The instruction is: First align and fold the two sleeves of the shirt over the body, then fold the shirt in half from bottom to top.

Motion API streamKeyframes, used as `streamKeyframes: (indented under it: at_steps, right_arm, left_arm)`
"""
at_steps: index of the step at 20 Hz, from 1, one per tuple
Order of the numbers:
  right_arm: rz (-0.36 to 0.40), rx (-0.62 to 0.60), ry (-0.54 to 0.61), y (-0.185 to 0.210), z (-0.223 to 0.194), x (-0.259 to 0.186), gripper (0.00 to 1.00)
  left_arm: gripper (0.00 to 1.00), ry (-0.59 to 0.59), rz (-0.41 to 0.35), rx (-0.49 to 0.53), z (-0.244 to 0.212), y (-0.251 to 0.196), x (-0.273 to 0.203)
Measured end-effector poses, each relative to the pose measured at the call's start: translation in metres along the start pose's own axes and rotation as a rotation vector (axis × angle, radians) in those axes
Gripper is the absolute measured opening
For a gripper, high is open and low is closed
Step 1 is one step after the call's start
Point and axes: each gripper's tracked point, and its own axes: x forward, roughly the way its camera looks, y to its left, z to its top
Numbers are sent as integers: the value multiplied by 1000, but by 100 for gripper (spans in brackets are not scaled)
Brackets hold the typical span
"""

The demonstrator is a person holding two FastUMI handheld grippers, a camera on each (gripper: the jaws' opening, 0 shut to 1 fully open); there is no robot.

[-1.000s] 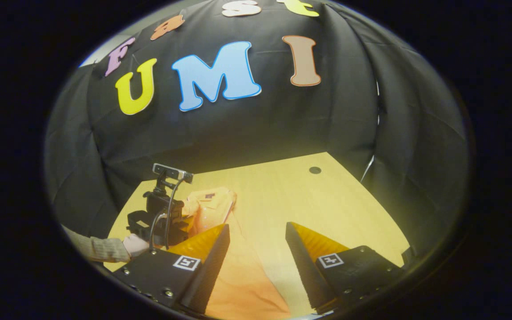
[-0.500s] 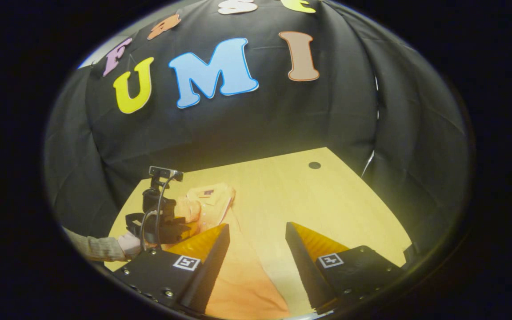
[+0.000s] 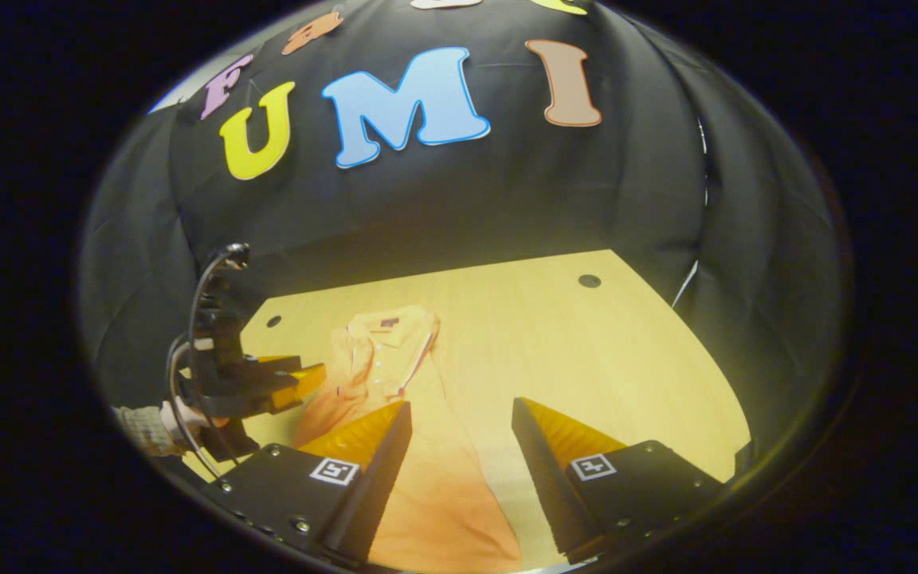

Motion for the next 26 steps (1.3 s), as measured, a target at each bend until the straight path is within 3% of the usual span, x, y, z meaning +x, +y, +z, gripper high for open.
streamKeyframes:
  at_steps: [4, 6, 16, 26]
  right_arm:
    - [33, -48, 75, 5, -32, 11, 81]
    - [44, -78, 121, 6, -52, 15, 81]
    - [101, -209, 384, 6, -160, 23, 81]
    - [127, -263, 564, 8, -231, 10, 81]
  left_arm:
    - [70, -1, 19, -41, -13, 13, -35]
    - [73, 10, 31, -51, -27, 20, -52]
    - [73, 177, 53, -29, -146, 19, -107]
    - [71, 366, -9, -44, -244, -9, -145]
